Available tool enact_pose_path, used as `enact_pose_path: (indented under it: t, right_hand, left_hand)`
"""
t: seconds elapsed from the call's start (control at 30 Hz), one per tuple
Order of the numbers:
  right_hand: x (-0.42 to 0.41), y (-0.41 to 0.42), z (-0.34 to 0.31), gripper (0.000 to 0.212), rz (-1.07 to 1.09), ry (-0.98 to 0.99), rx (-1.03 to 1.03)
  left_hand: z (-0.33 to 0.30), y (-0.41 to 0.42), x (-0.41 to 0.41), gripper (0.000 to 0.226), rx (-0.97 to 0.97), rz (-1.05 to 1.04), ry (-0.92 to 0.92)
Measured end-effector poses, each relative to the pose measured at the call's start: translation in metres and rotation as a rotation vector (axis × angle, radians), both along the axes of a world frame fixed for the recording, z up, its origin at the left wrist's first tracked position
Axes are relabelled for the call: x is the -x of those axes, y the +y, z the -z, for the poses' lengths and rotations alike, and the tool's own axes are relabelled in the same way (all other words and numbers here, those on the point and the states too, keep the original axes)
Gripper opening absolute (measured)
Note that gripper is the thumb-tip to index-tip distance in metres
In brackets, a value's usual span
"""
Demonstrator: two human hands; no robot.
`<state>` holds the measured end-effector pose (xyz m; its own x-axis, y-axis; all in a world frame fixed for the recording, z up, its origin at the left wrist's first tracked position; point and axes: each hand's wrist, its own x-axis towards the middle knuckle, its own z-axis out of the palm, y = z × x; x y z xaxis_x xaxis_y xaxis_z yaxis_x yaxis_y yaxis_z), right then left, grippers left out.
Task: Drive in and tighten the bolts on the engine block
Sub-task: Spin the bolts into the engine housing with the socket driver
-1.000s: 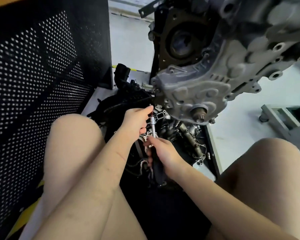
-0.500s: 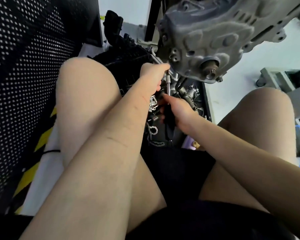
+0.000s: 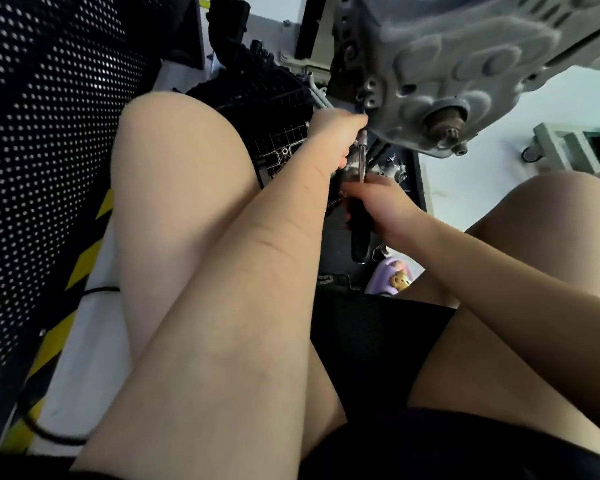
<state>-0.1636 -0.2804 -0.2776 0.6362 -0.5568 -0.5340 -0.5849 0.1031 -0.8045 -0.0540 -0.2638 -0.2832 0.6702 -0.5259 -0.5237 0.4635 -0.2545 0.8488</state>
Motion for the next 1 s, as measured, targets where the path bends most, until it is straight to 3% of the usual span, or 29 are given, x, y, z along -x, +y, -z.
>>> enact_pose_path:
  t: [0.1,0.3,0.67,0.83,1.0]
  right_hand:
    - [-0.003,-0.006,0.001,0.007,-0.078,0.024,0.087]
    - [0.000,-0.012,0.001,0.019,-0.164,0.051,0.253]
    - [0.006,-0.015,-0.009,0.003,-0.219,0.015,0.433]
    - [0.007,-0.019,-0.011,0.017,-0.226,-0.011,0.486]
    - [0.008,-0.020,-0.012,0.020,-0.248,-0.002,0.517]
  left_hand:
    - [0.001,-0.006,-0.001,0.035,0.032,-0.065,-0.009]
    - [0.006,-0.012,0.003,0.033,0.032,-0.172,-0.114]
    - [0.009,-0.016,0.010,0.036,0.056,-0.251,-0.174]
    - [0.005,-0.015,0.015,0.019,0.082,-0.320,-0.167]
    - [0.004,-0.013,0.018,0.022,0.132,-0.332,-0.152]
